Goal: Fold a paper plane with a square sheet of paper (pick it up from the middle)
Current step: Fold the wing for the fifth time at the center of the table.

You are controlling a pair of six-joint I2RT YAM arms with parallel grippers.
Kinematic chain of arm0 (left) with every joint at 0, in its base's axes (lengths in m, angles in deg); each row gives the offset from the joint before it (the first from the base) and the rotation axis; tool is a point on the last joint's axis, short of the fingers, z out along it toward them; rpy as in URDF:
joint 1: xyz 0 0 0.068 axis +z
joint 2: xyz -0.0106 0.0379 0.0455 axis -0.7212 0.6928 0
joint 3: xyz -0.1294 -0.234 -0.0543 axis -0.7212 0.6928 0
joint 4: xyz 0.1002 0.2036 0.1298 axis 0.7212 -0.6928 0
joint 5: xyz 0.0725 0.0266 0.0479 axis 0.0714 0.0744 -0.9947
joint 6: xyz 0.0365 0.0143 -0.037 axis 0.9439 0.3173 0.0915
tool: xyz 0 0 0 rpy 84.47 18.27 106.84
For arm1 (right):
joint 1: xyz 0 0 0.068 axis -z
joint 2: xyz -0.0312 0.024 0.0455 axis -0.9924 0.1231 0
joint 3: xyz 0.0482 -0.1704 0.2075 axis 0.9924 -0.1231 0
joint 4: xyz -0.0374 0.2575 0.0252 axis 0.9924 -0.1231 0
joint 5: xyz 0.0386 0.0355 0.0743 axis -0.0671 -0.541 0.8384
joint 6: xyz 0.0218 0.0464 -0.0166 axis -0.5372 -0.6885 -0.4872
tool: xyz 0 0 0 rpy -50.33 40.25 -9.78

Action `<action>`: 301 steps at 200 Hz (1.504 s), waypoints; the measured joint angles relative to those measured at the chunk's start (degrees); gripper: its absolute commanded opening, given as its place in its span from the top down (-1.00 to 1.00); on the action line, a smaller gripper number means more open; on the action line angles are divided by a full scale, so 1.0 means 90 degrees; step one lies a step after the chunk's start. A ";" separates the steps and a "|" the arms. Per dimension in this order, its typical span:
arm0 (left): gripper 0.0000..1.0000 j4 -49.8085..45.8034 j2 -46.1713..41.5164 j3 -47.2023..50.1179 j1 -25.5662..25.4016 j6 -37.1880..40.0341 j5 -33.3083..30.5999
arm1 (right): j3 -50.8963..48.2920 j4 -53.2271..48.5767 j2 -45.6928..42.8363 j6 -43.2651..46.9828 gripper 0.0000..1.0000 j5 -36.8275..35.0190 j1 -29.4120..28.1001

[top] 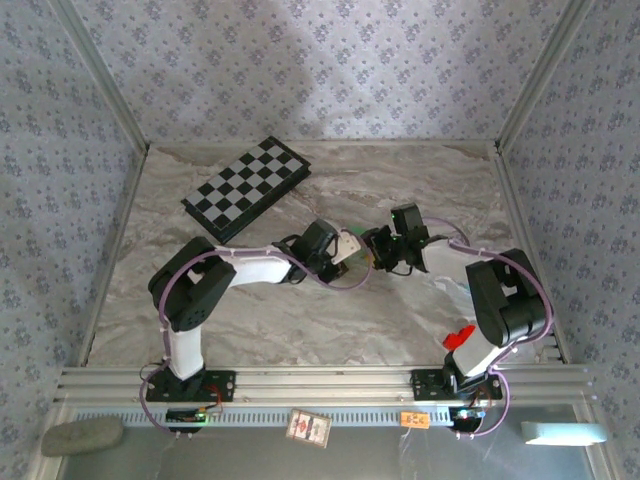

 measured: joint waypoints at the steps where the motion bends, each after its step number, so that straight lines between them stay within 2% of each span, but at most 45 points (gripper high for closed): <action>1: 0.46 0.0000 0.0000 0.0005 0.0000 0.0002 0.0000 | 0.0005 -0.0005 0.0010 0.0010 0.07 0.0005 0.0002; 50: 0.47 0.0138 0.0000 0.0146 0.0000 -0.0019 0.0100 | 0.0204 -0.0216 0.0389 0.0204 0.09 0.0238 0.0051; 84: 0.48 0.0279 0.0000 0.0279 0.0002 -0.0100 0.0170 | 0.0228 -0.0306 0.0561 0.0253 0.24 0.0374 0.0046; 122: 0.44 0.0430 0.0000 0.0376 0.0005 -0.0185 0.0216 | 0.0323 -0.0418 0.0661 0.0364 0.56 0.0525 0.0046; 147: 0.31 0.0449 0.0000 0.0386 0.0007 -0.0243 0.0238 | 0.0350 -0.0447 0.0661 0.0391 0.81 0.0578 0.0036; 174: 0.21 0.0362 -0.0085 0.0386 0.0005 -0.0391 0.0170 | 0.0350 -0.0459 0.0658 0.0418 0.94 0.0580 0.0027; 228: 0.18 0.0160 -0.0590 0.0556 -0.0163 -0.0719 -0.0253 | 0.0350 -0.0459 0.0580 0.0418 0.97 0.0517 -0.0022; 270: 0.17 0.0041 -0.0629 0.0699 -0.0233 -0.0809 -0.0379 | 0.0352 -0.0491 0.0580 0.0418 0.97 0.0520 -0.0039; 301: 0.25 0.0056 -0.0622 0.0699 -0.0233 -0.0809 -0.0466 | 0.0359 -0.0503 0.0580 0.0418 0.98 0.0520 -0.0039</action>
